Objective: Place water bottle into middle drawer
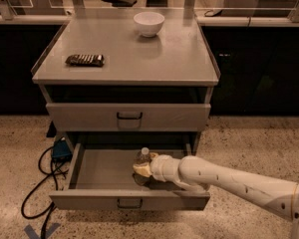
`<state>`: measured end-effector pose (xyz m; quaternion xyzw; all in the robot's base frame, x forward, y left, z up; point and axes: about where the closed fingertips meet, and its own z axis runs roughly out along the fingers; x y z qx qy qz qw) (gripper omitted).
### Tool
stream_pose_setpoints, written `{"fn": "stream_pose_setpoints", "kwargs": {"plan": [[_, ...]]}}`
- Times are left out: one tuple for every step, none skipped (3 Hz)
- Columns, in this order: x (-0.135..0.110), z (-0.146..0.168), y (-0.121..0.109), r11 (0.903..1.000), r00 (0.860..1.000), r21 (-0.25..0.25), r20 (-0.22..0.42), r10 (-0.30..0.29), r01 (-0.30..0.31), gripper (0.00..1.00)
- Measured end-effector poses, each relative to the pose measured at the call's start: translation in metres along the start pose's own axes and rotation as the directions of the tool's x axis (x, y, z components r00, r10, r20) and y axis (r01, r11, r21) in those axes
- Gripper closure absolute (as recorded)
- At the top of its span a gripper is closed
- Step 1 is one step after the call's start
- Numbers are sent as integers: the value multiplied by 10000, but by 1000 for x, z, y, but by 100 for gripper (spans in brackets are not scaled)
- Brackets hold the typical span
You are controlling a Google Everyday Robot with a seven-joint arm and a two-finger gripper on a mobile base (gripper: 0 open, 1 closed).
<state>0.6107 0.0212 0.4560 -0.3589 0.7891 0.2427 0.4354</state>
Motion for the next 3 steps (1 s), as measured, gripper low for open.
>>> {"fn": "stream_pose_setpoints", "kwargs": {"plan": [[0, 0, 0, 10000, 10000, 0, 0, 0, 0, 11], [0, 0, 0, 10000, 10000, -1, 0, 0, 0, 0], [0, 0, 0, 10000, 10000, -1, 0, 0, 0, 0]]}}
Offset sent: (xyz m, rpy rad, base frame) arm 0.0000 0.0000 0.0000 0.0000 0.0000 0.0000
